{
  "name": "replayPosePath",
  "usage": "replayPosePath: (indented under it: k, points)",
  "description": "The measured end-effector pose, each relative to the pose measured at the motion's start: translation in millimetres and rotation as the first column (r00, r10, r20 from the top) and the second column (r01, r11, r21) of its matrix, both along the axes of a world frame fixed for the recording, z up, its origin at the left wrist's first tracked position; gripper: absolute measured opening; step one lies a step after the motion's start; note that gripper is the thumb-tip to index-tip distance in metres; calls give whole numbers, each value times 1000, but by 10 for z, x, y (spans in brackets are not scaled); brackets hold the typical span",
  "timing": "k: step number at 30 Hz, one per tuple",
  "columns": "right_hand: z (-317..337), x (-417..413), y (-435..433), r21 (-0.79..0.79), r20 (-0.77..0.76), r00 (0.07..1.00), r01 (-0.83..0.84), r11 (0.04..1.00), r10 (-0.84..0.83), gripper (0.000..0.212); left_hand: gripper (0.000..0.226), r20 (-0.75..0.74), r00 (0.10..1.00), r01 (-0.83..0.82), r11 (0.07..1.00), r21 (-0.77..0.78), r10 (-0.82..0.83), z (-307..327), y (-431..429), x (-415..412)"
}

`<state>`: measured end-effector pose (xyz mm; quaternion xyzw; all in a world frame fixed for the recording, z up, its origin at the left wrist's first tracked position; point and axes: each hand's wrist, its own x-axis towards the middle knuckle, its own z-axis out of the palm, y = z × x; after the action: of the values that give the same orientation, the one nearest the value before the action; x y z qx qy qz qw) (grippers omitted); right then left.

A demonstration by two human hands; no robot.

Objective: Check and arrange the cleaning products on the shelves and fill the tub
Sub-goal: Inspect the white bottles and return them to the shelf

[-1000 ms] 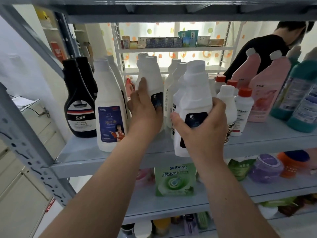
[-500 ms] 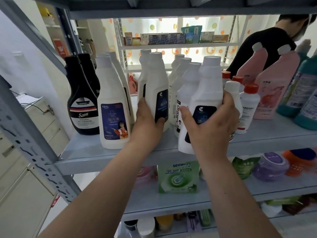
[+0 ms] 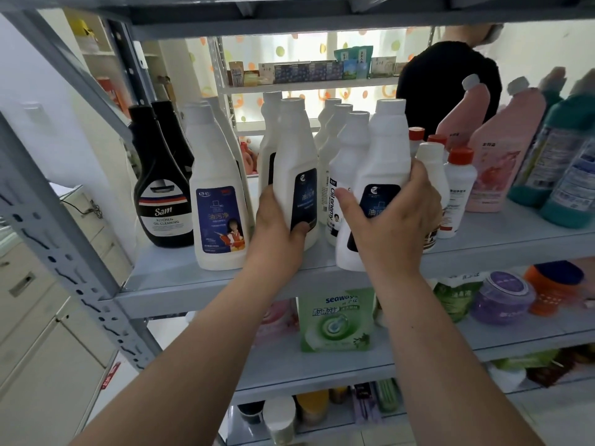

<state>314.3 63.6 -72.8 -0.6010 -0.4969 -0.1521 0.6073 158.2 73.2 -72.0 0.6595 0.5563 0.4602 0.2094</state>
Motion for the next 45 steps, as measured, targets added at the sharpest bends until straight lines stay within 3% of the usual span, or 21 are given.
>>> replayPosePath:
  k: [6, 10, 16, 19, 20, 21, 22, 23, 25, 27, 30, 32, 34, 36, 39, 40, 42, 43, 45]
  points:
    - [-85, 16, -163, -128, 53, 997, -45, 991, 52, 118, 66, 36, 998, 46, 997, 54, -48, -48, -288, -69]
    - [-152, 15, -294, -132, 55, 996, -58, 990, 66, 116, 71, 9, 995, 102, 990, 102, -103, -62, -514, -169]
    - [-300, -162, -728, -82, 60, 972, -221, 972, 226, 72, 69, 105, 978, 172, 980, 100, -182, -42, -943, -371]
    - [-306, -330, -1007, -183, -24, 897, -439, 880, 442, 60, 61, 229, 932, 265, 960, 90, -279, -83, -1211, -454]
    - [-285, -395, -1101, -220, -156, 816, -579, 785, 557, 57, 58, 245, 923, 280, 955, 102, -296, -110, -1308, -470]
    - [-251, -469, -1196, -196, -342, 668, -739, 645, 661, 53, 56, 250, 919, 282, 952, 121, -305, -135, -1407, -479]
    - [-227, -545, -1284, -98, -534, 459, -868, 487, 710, 48, 53, 264, 916, 275, 952, 135, -302, -169, -1496, -491]
    - [-211, -613, -1357, 37, -685, 255, -924, 381, 683, 48, 48, 297, 909, 263, 955, 135, -293, -190, -1581, -500]
    - [-234, -716, -1474, 237, -838, -36, -922, 304, 545, 53, 36, 368, 894, 232, 967, 109, -256, -223, -1739, -521]
    - [-274, -795, -1588, 340, -877, -198, -900, 274, 438, 57, 28, 427, 883, 203, 979, 33, -197, -227, -1907, -530]
    - [-371, -908, -1766, 421, -873, -321, -876, 236, 368, 55, 20, 505, 852, 221, 969, -107, -138, -318, -2067, -565]
    - [-461, -965, -1867, 430, -871, -336, -874, 225, 359, 57, 18, 523, 844, 258, 944, -206, -117, -396, -2118, -638]
    - [-527, -1018, -1938, 401, -880, -294, -881, 252, 373, 55, 20, 480, 853, 353, 903, -244, -204, -491, -2247, -764]
    - [-600, -1088, -1975, 294, -899, -137, -893, 340, 416, 54, 25, 434, 866, 393, 874, -285, -248, -526, -2339, -793]
    - [-678, -1220, -2070, 160, -872, 81, -885, 438, 482, 57, 69, 560, 800, 483, 783, -391, -214, -580, -2439, -865]
    - [-704, -1254, -2105, 115, -860, 152, -873, 474, 488, 58, 70, 575, 787, 513, 754, -411, -222, -606, -2470, -919]
    - [-737, -1296, -2170, 14, -835, 283, -846, 532, 472, 66, 45, 552, 782, 557, 722, -410, -289, -635, -2535, -1023]
    - [-746, -1306, -2196, 2, -838, 288, -848, 531, 464, 67, 31, 554, 775, 564, 728, -391, -303, -654, -2571, -1059]
    - [-729, -1328, -2236, 35, -871, 206, -880, 473, 447, 67, 26, 556, 781, 527, 777, -344, -284, -678, -2653, -1123]
